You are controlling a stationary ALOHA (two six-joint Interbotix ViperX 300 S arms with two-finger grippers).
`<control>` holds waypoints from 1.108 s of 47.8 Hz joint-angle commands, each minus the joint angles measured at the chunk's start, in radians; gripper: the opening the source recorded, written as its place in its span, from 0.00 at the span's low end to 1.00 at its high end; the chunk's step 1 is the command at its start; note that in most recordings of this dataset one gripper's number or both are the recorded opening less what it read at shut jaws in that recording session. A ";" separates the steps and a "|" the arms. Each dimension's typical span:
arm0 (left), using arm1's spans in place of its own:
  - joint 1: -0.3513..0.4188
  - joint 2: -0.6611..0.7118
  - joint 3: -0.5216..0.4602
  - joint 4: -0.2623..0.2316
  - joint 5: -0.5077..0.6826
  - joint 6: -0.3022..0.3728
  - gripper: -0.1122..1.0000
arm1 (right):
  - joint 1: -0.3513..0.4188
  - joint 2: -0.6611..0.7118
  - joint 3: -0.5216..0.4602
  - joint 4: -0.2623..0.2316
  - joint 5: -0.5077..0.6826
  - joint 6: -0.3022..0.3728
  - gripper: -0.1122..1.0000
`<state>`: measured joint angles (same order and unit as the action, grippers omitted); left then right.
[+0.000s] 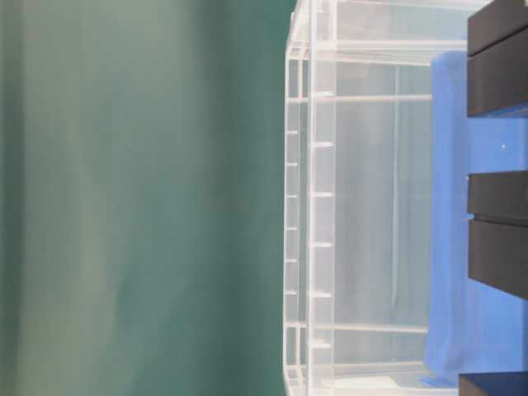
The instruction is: Take the box out of the case with the left arm.
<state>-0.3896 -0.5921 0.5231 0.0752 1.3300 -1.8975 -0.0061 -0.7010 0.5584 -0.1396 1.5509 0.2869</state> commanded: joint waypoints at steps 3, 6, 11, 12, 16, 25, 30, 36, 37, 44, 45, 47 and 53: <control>-0.002 -0.006 -0.008 0.014 0.003 0.002 0.86 | -0.002 -0.002 -0.011 -0.002 -0.002 0.000 0.10; -0.002 -0.002 -0.011 0.018 0.003 0.002 0.86 | 0.000 -0.002 -0.011 -0.002 -0.002 0.000 0.10; 0.009 0.008 -0.015 0.026 0.003 0.002 0.86 | -0.002 -0.002 -0.011 -0.002 -0.003 0.000 0.10; 0.012 0.008 -0.017 0.028 0.003 0.005 0.86 | -0.002 -0.002 -0.011 -0.002 -0.003 0.000 0.10; 0.032 0.005 -0.017 0.032 0.012 0.014 0.86 | -0.002 -0.002 -0.011 -0.002 -0.003 0.000 0.10; 0.127 -0.018 -0.012 0.034 0.043 0.083 0.86 | -0.002 -0.002 -0.011 -0.002 -0.003 0.000 0.10; 0.202 -0.026 -0.012 0.034 0.044 0.146 0.86 | -0.002 -0.002 -0.011 -0.002 -0.003 0.002 0.10; 0.298 -0.026 -0.015 0.034 0.044 0.268 0.86 | -0.002 -0.002 -0.011 -0.002 -0.003 0.002 0.10; 0.313 -0.026 -0.017 0.032 0.044 0.293 0.86 | -0.002 -0.002 -0.011 -0.002 -0.003 0.002 0.10; 0.454 -0.028 -0.017 0.031 0.044 0.425 0.86 | 0.000 -0.002 -0.011 -0.003 -0.005 0.002 0.10; 0.471 -0.028 -0.017 0.031 0.044 0.436 0.86 | -0.002 -0.002 -0.011 -0.002 -0.005 0.003 0.10; 0.502 -0.028 -0.018 0.031 0.044 0.457 0.86 | 0.000 -0.002 -0.011 -0.002 -0.005 0.003 0.10; 0.592 -0.028 -0.020 0.031 0.044 0.535 0.86 | 0.000 -0.002 -0.011 -0.002 -0.005 0.003 0.10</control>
<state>0.1580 -0.6136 0.5262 0.1028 1.3760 -1.3898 -0.0061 -0.7010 0.5584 -0.1381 1.5493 0.2884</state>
